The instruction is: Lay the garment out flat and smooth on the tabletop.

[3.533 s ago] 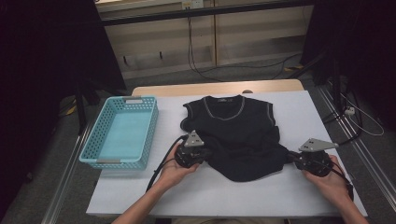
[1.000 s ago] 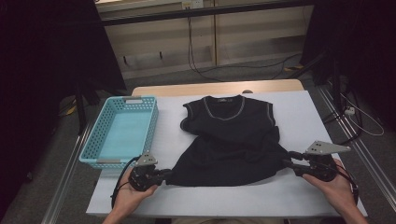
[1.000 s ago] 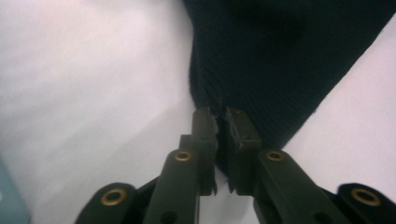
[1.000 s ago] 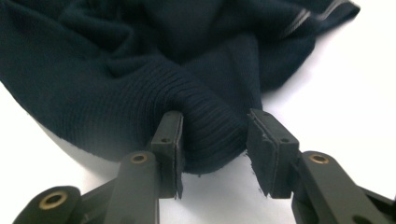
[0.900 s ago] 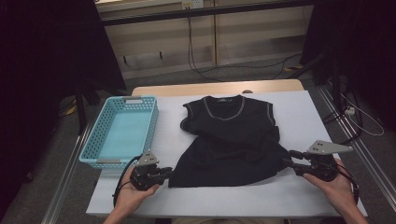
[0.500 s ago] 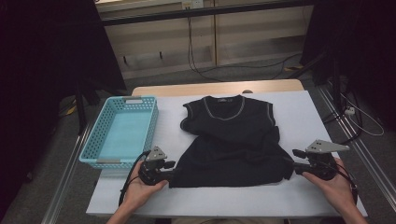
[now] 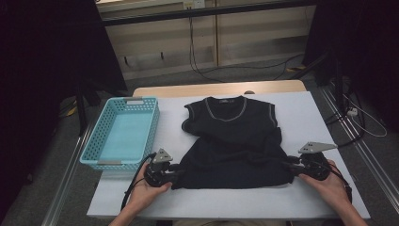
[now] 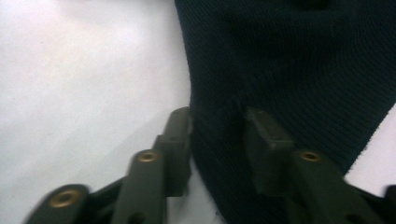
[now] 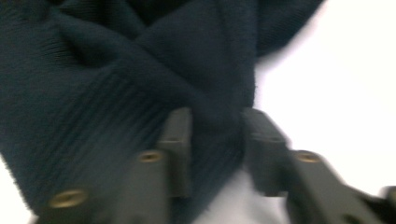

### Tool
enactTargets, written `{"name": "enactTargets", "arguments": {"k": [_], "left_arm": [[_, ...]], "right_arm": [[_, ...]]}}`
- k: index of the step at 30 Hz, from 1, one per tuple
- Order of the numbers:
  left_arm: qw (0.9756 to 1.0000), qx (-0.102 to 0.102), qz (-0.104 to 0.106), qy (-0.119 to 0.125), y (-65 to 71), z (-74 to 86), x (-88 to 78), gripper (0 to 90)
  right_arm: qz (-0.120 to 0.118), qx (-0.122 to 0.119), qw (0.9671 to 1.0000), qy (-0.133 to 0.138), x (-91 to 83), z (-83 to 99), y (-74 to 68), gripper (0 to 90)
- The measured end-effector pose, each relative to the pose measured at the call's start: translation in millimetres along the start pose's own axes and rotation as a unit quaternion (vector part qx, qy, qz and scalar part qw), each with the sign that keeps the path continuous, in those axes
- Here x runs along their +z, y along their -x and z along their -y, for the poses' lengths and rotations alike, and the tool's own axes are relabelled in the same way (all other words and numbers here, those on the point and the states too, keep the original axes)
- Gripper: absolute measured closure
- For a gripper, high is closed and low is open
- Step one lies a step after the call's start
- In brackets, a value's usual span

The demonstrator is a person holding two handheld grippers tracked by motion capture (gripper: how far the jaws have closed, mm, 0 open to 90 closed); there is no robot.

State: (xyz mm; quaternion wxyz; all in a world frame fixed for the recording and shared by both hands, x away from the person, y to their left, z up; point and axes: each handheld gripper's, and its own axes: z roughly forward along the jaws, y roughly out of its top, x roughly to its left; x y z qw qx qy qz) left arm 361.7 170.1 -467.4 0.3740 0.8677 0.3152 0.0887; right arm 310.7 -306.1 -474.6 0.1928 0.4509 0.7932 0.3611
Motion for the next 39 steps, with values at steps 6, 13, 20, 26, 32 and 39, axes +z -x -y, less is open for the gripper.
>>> {"name": "enactTargets", "arguments": {"k": [6,13,20,26,32,39], "left_arm": [[0.9998,0.01,-0.007,-0.013,1.7,0.4,-5.5,83.4],[0.9998,0.008,0.0,-0.016,2.8,12.5,-24.5,83.9],[1.0,-0.002,-0.004,-0.009,6.4,25.7,-42.6,84.0],[0.9997,0.019,-0.005,0.018,9.5,22.6,-43.8,70.1],[0.9976,0.048,-0.009,0.049,16.8,9.1,-43.4,59.9],[0.9961,0.076,0.021,0.041,32.4,-2.4,-25.0,59.4]], "right_arm": [[0.026,-0.012,0.9996,-0.004,-6.5,0.3,-0.2,85.7],[0.034,0.015,0.9993,-0.002,-22.6,11.0,9.6,88.7],[0.022,-0.011,0.9997,0.008,-23.3,6.8,-2.7,87.0],[0.018,-0.014,0.9995,0.022,-24.0,3.8,-5.6,70.0],[-0.01,-0.023,0.9984,0.051,-25.8,-2.5,-14.2,58.2],[-0.048,-0.052,0.9963,0.048,-17.4,-15.1,-34.8,55.0]]}}
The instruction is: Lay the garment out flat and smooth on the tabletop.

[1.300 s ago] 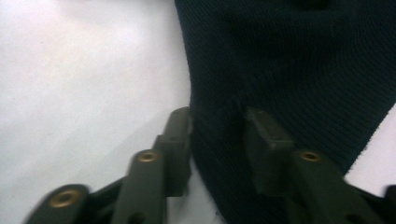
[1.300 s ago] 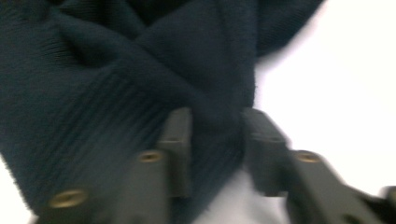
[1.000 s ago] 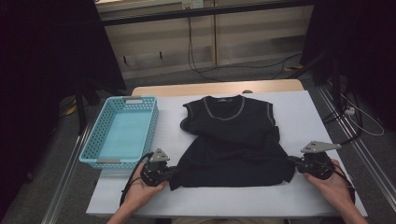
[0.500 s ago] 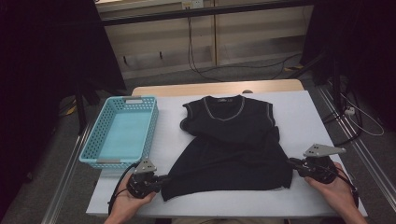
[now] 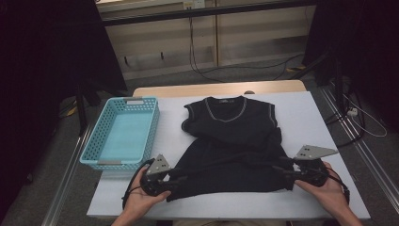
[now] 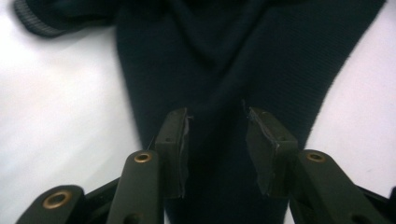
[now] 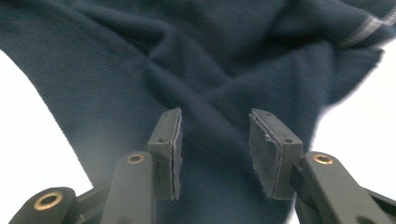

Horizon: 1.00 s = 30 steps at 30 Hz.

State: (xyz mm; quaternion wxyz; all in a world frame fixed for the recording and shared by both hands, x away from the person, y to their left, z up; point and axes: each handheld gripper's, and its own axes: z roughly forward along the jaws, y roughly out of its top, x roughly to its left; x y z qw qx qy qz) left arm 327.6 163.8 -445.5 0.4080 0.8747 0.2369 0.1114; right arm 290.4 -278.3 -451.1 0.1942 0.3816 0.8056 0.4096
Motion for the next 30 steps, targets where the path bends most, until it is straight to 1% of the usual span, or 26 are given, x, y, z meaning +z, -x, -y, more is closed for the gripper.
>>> {"name": "enactTargets", "arguments": {"k": [2,3,4,6,7,8,9,10,11,12,13,14,15,16,18,19,20,22,23,24,26,28,30], "left_arm": [[0.9999,0.002,0.012,-0.004,4.0,-1.2,6.1,59.4],[0.9997,0.007,0.02,-0.01,5.6,-1.5,9.1,60.2],[0.9994,0.007,0.031,-0.017,6.6,-1.8,12.1,61.5],[0.999,0.011,0.037,-0.022,8.7,-2.7,17.5,61.4],[0.9989,0.014,0.038,-0.026,9.6,-3.8,21.4,60.7],[0.9989,0.012,0.036,-0.026,11.0,-4.7,24.3,58.7],[0.9988,0.014,0.036,-0.03,11.4,-6.1,26.6,56.6],[0.9988,0.013,0.037,-0.03,12.4,-7.3,28.5,53.7],[0.9986,0.016,0.043,-0.028,13.8,-9.1,32.1,51.5],[0.9984,0.023,0.04,-0.032,14.9,-10.4,35.0,49.3],[0.9984,0.029,0.036,-0.032,16.7,-11.0,38.4,47.5],[0.9985,0.031,0.033,-0.03,18.6,-10.8,41.5,44.7],[0.9984,0.034,0.028,-0.034,20.2,-10.3,42.7,42.4],[0.9985,0.037,0.025,-0.033,22.3,-9.2,43.2,40.7],[0.998,0.05,0.022,-0.031,26.6,-6.7,44.6,34.7],[0.9983,0.045,0.023,-0.029,27.9,-5.9,43.5,33.7],[0.9981,0.045,0.025,-0.032,27.7,-5.6,41.7,33.2],[0.9981,0.041,0.032,-0.033,30.8,-3.1,39.4,30.8],[0.9975,0.048,0.032,-0.04,33.1,0.0,37.7,30.5],[0.9971,0.057,0.03,-0.04,35.2,2.3,37.1,30.7],[0.9965,0.068,0.027,-0.04,37.1,4.4,36.4,27.6],[0.9967,0.065,0.025,-0.042,36.5,3.8,38.2,24.6],[0.9973,0.055,0.027,-0.041,34.4,2.8,40.2,24.0]], "right_arm": [[-0.012,-0.013,0.9998,-0.011,6.3,-3.1,-6.2,53.7],[-0.02,-0.019,0.9994,-0.02,9.6,-4.2,-9.5,53.6],[-0.026,-0.028,0.9989,-0.028,12.7,-5.2,-13.0,52.6],[-0.04,-0.039,0.9978,-0.035,17.0,-7.9,-19.7,51.7],[-0.045,-0.041,0.9974,-0.037,18.0,-9.0,-22.0,50.7],[-0.052,-0.046,0.9968,-0.04,20.7,-10.7,-25.7,48.3],[-0.057,-0.052,0.9961,-0.044,23.4,-11.8,-28.5,46.9],[-0.059,-0.058,0.9953,-0.05,26.4,-12.8,-31.4,42.9],[-0.066,-0.06,0.9945,-0.055,28.7,-13.8,-33.2,40.2],[-0.073,-0.065,0.9934,-0.06,32.4,-15.4,-36.1,39.4],[-0.075,-0.07,0.9928,-0.061,35.7,-16.6,-38.6,37.7],[-0.08,-0.074,0.992,-0.064,39.2,-17.9,-40.7,34.1],[-0.088,-0.078,0.9907,-0.068,42.4,-18.6,-42.8,31.8],[-0.091,-0.083,0.9899,-0.069,45.0,-18.6,-45.5,31.0],[-0.104,-0.09,0.9876,-0.077,49.1,-17.9,-49.7,25.9],[-0.107,-0.092,0.9868,-0.079,50.7,-17.2,-51.4,23.8],[-0.109,-0.094,0.9863,-0.081,51.8,-16.2,-53.1,23.1],[-0.107,-0.106,0.9848,-0.087,52.7,-13.8,-56.3,21.4],[-0.109,-0.111,0.9838,-0.089,52.9,-12.7,-57.5,20.5],[-0.103,-0.122,0.983,-0.09,53.0,-11.4,-60.0,20.8],[-0.101,-0.13,0.9821,-0.092,52.8,-11.4,-61.4,22.6],[-0.101,-0.132,0.9817,-0.092,52.7,-11.3,-61.3,25.9],[-0.101,-0.127,0.9828,-0.087,52.2,-11.4,-60.3,34.9]]}}
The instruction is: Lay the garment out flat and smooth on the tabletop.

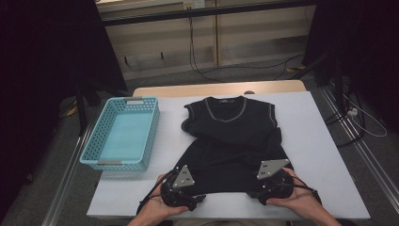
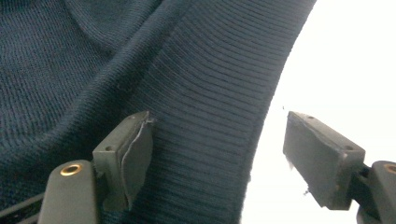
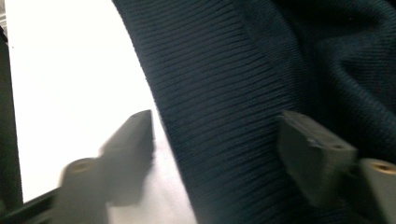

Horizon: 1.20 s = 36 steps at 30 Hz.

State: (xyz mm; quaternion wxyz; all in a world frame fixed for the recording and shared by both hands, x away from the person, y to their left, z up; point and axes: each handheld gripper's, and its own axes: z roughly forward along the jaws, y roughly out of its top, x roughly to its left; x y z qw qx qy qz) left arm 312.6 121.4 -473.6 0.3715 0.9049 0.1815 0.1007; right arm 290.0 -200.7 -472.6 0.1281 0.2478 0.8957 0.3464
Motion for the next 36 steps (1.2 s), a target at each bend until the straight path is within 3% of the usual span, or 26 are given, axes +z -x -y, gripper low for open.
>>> {"name": "enactTargets", "arguments": {"k": [4,6,7,9,12,14,17,25,33,35,36], "left_arm": [[1.0,-0.002,-0.005,-0.005,-1.8,-3.8,0.6,34.0],[1.0,-0.006,-0.005,-0.004,-2.3,-4.7,0.6,39.3],[0.9999,-0.005,-0.009,-0.005,-2.9,-5.1,0.0,43.5],[0.9999,-0.003,-0.013,-0.001,-5.2,-5.4,-0.6,60.3],[0.9999,-0.002,-0.014,-0.008,-8.3,-6.6,-1.5,76.6],[0.9998,-0.02,-0.005,-0.007,-12.0,-5.9,-2.7,81.7],[0.9995,-0.031,0.008,-0.008,-10.6,-4.5,-4.9,83.4],[0.998,-0.033,0.051,-0.015,3.5,5.7,-18.9,84.0],[0.997,-0.033,0.067,-0.022,16.8,9.2,-28.7,83.8],[0.9979,-0.031,0.054,-0.018,16.1,8.3,-29.1,82.3],[0.9978,-0.029,0.057,-0.018,13.9,7.8,-29.9,78.7]], "right_arm": [[0.015,0.01,0.9998,0.01,-1.8,0.8,6.2,58.9],[0.019,0.01,0.9997,0.009,-2.0,0.4,8.6,66.1],[0.023,0.011,0.9996,0.009,-2.0,0.2,9.1,69.1],[0.031,0.016,0.9994,0.007,-2.4,-0.1,10.7,78.0],[0.025,0.023,0.9994,0.008,-3.3,0.3,13.9,81.7],[0.019,0.028,0.9994,0.008,-4.3,1.0,13.5,82.3],[0.015,0.033,0.9993,0.009,-6.1,2.1,10.1,82.6],[-0.012,0.025,0.9996,0.006,-17.8,8.9,-10.6,83.1],[-0.032,0.02,0.9993,0.008,-25.9,15.1,-28.7,81.8],[-0.037,0.023,0.999,0.012,-27.4,16.0,-27.5,77.1],[-0.04,0.023,0.9988,0.016,-27.4,16.4,-25.3,71.5]]}}
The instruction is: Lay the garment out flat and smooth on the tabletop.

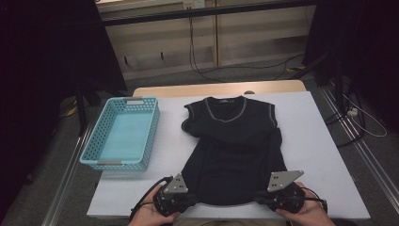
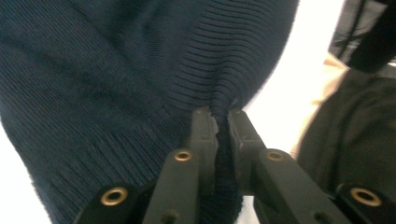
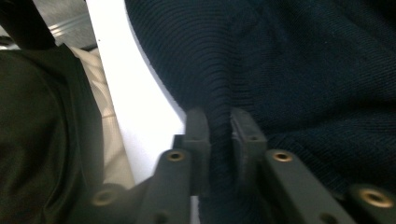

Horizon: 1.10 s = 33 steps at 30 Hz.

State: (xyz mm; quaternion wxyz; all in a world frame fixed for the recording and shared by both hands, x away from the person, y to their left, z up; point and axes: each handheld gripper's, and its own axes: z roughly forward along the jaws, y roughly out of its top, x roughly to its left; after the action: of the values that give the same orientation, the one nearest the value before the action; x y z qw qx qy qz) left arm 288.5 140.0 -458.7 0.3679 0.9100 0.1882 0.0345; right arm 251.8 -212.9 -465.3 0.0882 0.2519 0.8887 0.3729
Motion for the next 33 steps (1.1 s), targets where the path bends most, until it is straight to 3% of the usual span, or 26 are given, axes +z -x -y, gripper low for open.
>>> {"name": "enactTargets", "arguments": {"k": [2,5,11,15,18,20,22,24,26,28,33], "left_arm": [[0.9999,-0.012,-0.001,0.01,-3.9,0.0,-3.3,65.8],[0.9993,-0.019,0.005,0.033,-10.9,-0.5,-13.0,61.1],[0.9964,-0.041,-0.038,0.064,-31.2,-1.6,-28.4,56.9],[0.9947,-0.048,-0.058,0.069,-42.9,-0.3,-34.1,55.1],[0.9934,-0.052,-0.084,0.059,-55.5,-0.8,-26.8,56.6],[0.9916,-0.056,-0.106,0.048,-63.5,-3.0,-19.9,58.5],[0.9894,-0.065,-0.123,0.042,-66.9,-5.8,-14.0,59.3],[0.9898,-0.063,-0.124,0.031,-68.5,-8.3,-9.5,61.7],[0.9885,-0.073,-0.13,0.025,-72.4,-8.8,-5.3,61.6],[0.9879,-0.085,-0.128,0.026,-76.2,-9.4,-2.8,61.7],[0.9855,-0.086,-0.144,0.022,-84.2,-8.8,1.8,60.4]], "right_arm": [[-0.001,0.008,1.0,0.001,-0.2,0.4,3.2,60.0],[0.001,0.008,0.9999,0.014,-4.4,0.1,4.3,51.6],[0.03,0.024,0.9981,0.047,-19.7,0.5,14.0,46.9],[0.056,0.045,0.9956,0.06,-27.8,4.4,25.9,47.8],[0.09,0.056,0.9929,0.054,-29.8,8.2,38.3,52.8],[0.119,0.069,0.9892,0.049,-31.3,10.0,47.7,61.7],[0.149,0.072,0.9852,0.045,-35.3,11.3,56.2,64.8],[0.171,0.084,0.9806,0.044,-39.6,14.1,64.9,66.9],[0.185,0.097,0.9772,0.038,-40.6,18.3,74.0,66.9],[0.187,0.105,0.9762,0.028,-38.1,21.2,82.1,64.9],[0.185,0.113,0.9762,0.011,-27.8,20.6,94.9,52.0]]}}
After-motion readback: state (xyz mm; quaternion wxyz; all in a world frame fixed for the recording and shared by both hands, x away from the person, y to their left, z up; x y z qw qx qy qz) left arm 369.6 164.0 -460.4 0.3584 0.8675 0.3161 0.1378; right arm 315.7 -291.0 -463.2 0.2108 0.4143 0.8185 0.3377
